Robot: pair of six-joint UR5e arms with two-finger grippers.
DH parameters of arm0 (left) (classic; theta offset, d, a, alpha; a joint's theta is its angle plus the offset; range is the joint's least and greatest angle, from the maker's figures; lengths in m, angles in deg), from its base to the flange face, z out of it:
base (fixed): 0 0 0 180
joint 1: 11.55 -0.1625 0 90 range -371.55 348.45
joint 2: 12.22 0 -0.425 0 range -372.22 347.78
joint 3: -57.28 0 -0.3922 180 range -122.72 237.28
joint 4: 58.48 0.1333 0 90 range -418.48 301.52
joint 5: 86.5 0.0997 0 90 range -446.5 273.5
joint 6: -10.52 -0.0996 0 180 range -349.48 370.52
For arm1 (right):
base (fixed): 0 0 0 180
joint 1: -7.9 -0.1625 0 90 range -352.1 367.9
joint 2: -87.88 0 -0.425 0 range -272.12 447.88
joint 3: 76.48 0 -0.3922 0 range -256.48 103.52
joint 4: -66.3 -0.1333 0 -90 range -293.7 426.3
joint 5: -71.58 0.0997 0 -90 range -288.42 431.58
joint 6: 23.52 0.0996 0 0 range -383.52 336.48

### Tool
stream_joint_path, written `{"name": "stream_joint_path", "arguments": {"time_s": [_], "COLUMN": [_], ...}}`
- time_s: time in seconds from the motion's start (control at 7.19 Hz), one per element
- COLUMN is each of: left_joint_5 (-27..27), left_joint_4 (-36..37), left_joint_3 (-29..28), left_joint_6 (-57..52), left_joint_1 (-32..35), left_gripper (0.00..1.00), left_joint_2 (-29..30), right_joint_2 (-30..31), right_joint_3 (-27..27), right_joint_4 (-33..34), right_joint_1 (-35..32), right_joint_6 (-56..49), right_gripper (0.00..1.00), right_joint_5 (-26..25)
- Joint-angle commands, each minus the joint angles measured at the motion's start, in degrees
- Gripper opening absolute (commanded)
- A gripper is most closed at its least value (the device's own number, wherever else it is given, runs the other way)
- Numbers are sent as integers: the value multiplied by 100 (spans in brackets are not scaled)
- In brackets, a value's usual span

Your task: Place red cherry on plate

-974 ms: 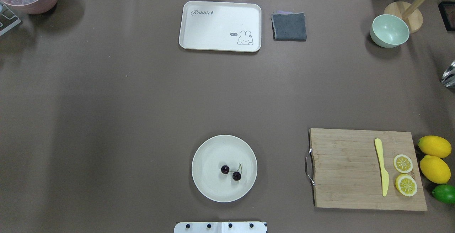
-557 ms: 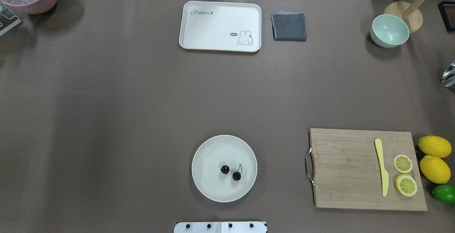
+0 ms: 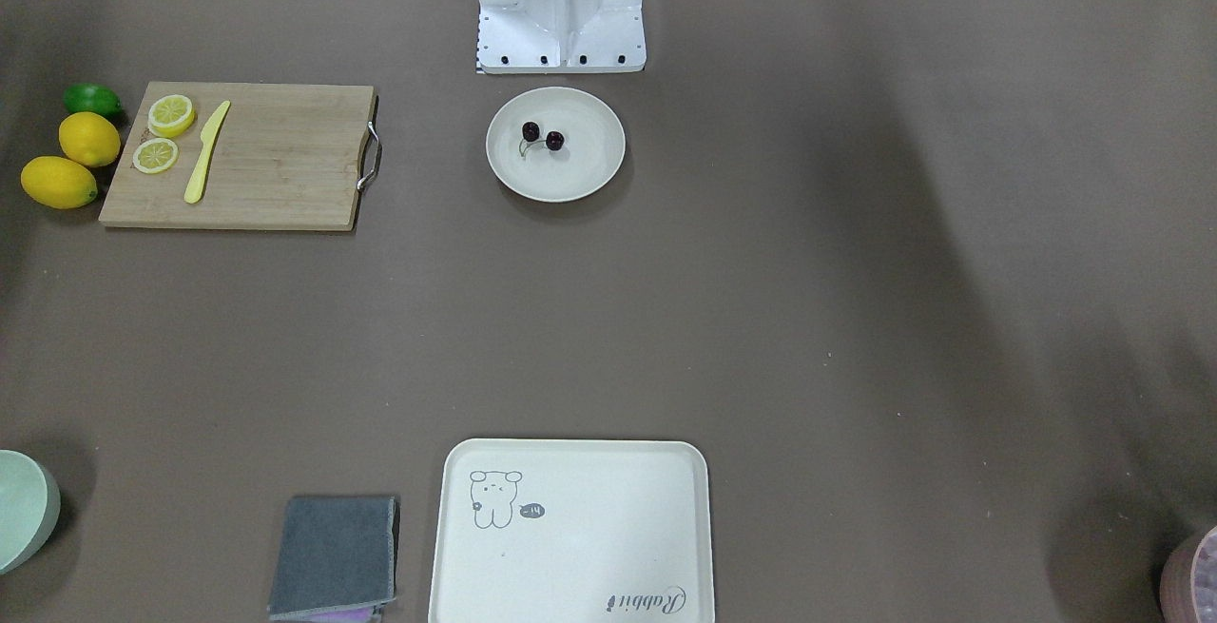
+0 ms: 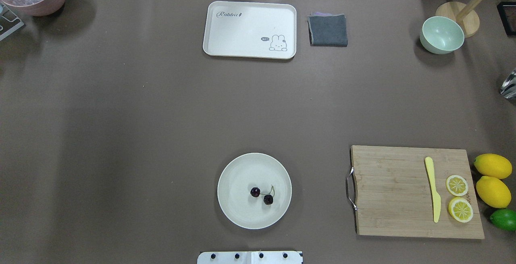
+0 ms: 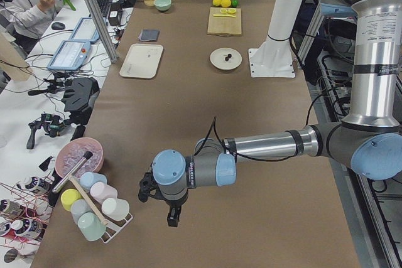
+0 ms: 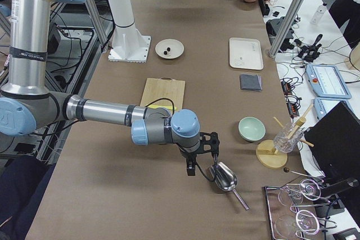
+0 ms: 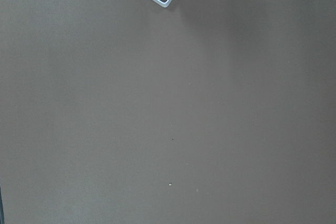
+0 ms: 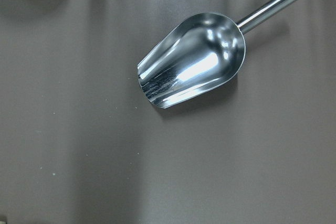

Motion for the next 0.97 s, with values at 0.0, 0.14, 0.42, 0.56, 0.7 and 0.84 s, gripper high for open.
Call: {"name": "stream_joint_path", "arguments": {"time_s": [0.0,0.14,0.42,0.56,0.7,0.84], "left_joint_5": [0,-9,0,0,0,9], "left_joint_4": [5,-4,-4,-4,-4,-4], "left_joint_3": [8,8,51,95,113,148], "left_joint_6": [3,-14,-14,-23,-32,-32], "left_joint_1": [3,3,3,12,12,12], "left_gripper": [98,98,98,98,98,98], "left_joint_2": [15,15,15,6,6,-3], "right_joint_2": [7,-19,-107,-99,-90,32], "right_joint_3": [6,-12,-4,-38,-64,14], "right_joint_4": [-67,-67,-76,-85,-224,-643], "right_joint_1": [-7,-7,-7,-7,-7,-7], "right_joint_6": [-53,-366,-439,-457,-484,-640], "right_gripper": [100,100,100,100,100,100], "right_joint_5": [-222,-250,-424,-426,-444,-479]}}
